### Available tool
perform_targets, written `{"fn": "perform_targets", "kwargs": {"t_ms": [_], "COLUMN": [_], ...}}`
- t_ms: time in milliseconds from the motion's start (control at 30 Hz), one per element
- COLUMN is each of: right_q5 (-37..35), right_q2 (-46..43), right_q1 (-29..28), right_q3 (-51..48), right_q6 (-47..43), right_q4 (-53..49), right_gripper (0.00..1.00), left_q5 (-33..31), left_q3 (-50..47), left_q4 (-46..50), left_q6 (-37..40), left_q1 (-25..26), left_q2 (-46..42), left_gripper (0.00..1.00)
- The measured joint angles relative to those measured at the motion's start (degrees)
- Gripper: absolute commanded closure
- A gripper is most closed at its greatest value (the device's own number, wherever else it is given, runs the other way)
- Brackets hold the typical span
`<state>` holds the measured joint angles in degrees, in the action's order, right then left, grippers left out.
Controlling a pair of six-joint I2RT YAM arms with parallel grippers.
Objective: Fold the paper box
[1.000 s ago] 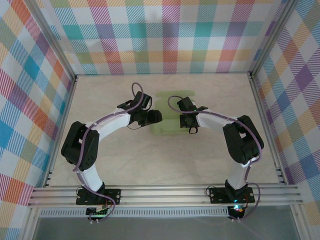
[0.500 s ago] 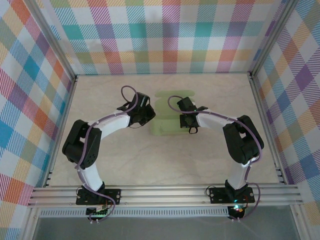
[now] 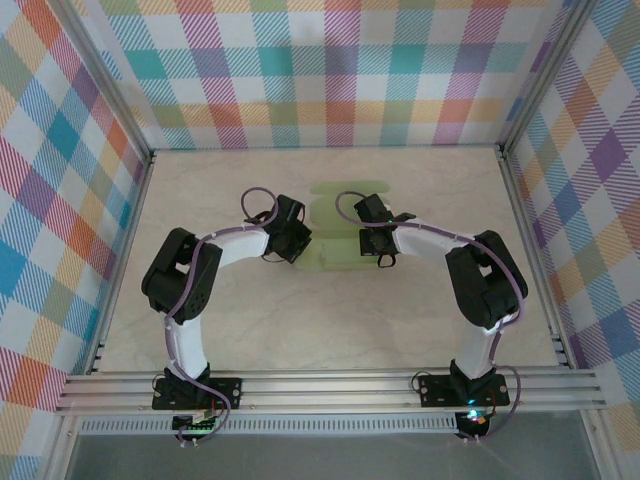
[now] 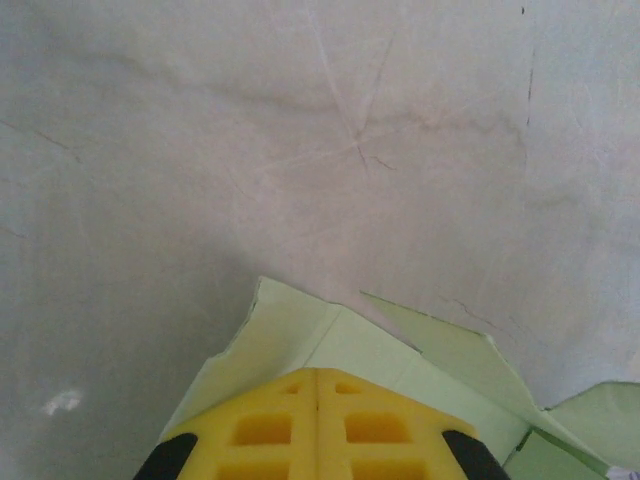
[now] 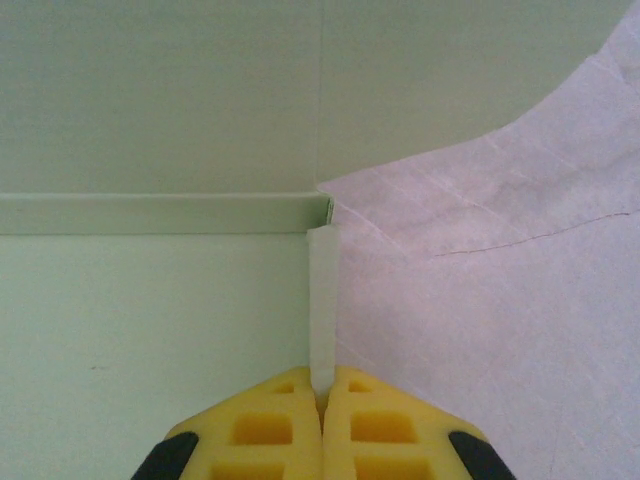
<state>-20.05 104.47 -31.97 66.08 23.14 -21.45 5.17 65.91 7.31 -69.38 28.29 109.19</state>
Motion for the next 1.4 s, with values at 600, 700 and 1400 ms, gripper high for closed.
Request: {"fn": "perform_targets", "kwargs": {"t_ms": [600, 700, 1400], "right_q5": [1.05, 1.09, 1.07], "right_q2": [0.0, 0.0, 0.0], "right_q1": [0.0, 0.0, 0.0], "right_q3": [-0.31, -0.33, -0.35], "right_q6": [0.37, 0.37, 0.44], "right_q4": [1.33, 1.31, 1.29], "right_gripper": [0.98, 0.98, 0.99], "left_q5": [1.75, 1.66, 7.52], "left_q3": [7.32, 8.96, 10.88], "left_q4": [-0.59, 0.26, 1.29], "left_q6": [-1.77, -1.79, -2.05], "left_q1": [-4.61, -5.25, -6.19], "left_q2": [6.99, 7.89, 8.83], "left_gripper": [1.0, 1.0, 1.0]}}
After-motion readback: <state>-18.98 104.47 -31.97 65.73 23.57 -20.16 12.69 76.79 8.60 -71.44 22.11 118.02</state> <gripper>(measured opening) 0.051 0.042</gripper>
